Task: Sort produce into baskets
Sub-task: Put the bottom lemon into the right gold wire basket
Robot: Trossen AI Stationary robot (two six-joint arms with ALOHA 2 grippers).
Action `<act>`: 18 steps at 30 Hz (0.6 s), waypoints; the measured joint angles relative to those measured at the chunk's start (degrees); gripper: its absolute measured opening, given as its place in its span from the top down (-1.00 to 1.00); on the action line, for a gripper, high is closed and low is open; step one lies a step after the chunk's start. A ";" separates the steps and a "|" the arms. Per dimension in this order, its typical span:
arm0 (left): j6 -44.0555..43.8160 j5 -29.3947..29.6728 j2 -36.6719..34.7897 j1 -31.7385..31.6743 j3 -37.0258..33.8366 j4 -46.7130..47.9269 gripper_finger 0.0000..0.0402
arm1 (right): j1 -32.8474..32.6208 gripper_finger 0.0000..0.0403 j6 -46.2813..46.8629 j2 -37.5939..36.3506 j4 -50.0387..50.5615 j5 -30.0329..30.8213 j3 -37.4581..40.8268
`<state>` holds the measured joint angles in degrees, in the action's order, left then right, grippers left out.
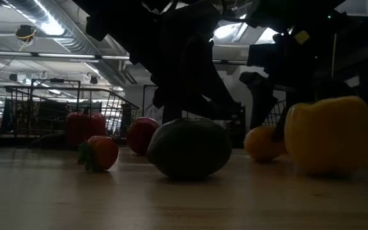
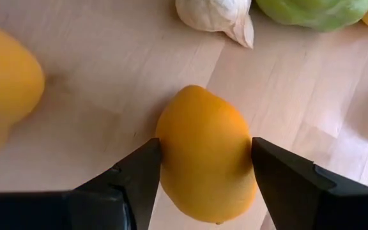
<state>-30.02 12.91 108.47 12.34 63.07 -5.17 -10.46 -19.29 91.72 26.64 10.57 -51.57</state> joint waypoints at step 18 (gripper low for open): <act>-2.34 -0.02 0.00 0.43 0.00 1.66 -0.09 | 0.00 -0.18 -0.03 0.00 -1.19 -0.07 0.04</act>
<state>-32.36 12.88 108.47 12.77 63.07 -3.51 -10.46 -19.33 91.72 25.45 10.50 -51.53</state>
